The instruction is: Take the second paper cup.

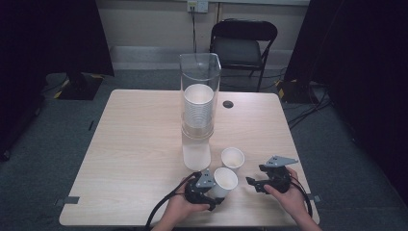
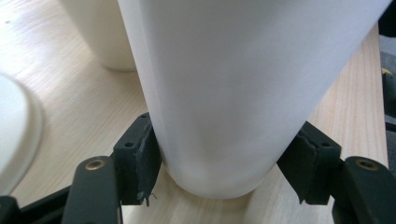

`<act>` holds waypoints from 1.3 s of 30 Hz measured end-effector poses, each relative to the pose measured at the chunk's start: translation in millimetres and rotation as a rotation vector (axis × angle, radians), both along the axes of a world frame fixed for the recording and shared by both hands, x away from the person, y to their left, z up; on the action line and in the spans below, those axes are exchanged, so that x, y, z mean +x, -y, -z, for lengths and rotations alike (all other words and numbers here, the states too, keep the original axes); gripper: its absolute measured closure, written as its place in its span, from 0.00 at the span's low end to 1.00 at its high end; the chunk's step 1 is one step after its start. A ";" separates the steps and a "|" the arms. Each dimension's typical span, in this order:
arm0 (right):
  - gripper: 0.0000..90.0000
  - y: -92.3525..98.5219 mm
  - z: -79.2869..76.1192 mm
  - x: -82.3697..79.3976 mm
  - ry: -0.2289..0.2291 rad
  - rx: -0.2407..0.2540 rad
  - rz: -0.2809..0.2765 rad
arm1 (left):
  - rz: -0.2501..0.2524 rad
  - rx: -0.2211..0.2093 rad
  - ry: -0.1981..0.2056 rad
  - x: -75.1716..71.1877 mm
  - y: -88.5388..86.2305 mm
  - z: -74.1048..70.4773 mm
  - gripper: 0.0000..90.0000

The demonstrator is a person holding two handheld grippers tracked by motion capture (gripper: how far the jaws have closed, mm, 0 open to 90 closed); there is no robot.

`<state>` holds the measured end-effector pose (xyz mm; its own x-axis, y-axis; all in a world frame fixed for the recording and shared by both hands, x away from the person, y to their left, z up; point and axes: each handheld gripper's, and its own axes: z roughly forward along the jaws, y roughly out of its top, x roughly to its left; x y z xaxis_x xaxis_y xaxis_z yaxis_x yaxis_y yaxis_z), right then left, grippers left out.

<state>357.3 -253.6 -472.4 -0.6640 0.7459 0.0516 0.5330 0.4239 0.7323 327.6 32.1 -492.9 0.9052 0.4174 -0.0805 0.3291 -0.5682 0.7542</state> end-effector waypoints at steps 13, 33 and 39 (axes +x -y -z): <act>0.26 -11.2 -2.0 -3.9 0.003 0.014 -0.045 | 0.033 0.014 0.001 -2.4 10.4 2.6 0.38; 0.26 -4.4 1.7 1.3 -0.006 0.012 -0.021 | 0.014 0.036 -0.003 -1.6 2.7 2.5 0.26; 0.25 -2.5 4.9 4.0 -0.016 -0.014 -0.013 | 0.004 0.042 0.000 0.2 -6.8 2.4 0.22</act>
<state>361.3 -251.1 -477.3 -0.6727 0.7381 0.0520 0.5394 0.4410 0.7173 327.8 38.9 -495.3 0.9070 0.4163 -0.0630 0.3264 -0.6007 0.7298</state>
